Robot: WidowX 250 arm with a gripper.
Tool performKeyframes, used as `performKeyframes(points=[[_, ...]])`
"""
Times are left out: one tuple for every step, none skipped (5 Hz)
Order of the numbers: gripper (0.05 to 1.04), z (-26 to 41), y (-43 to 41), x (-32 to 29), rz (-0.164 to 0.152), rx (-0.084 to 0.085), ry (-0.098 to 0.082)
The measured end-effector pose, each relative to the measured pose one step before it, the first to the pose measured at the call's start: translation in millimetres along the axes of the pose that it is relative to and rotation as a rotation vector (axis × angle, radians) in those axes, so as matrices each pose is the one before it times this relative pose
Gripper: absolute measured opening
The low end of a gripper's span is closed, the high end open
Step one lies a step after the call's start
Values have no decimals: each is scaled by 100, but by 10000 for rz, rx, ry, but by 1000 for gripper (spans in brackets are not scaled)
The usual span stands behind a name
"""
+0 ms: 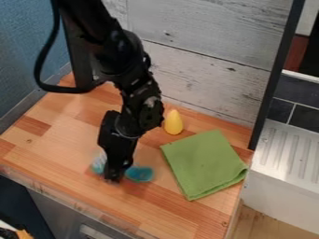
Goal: Move the blue brush to the upper left corner of the table
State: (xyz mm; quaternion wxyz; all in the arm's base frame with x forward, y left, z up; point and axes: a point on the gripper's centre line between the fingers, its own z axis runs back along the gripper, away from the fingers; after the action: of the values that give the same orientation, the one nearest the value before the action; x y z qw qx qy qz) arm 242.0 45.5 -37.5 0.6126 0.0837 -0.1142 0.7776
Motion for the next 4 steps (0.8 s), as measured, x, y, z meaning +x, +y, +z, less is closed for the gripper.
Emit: performKeyframes(points=[[402,81,87,360,246,-10,173],[326,100,44,153,234,85,250],[326,381,20,1165,520,301,154],[326,1586,-1193,1552,603,-103,47]])
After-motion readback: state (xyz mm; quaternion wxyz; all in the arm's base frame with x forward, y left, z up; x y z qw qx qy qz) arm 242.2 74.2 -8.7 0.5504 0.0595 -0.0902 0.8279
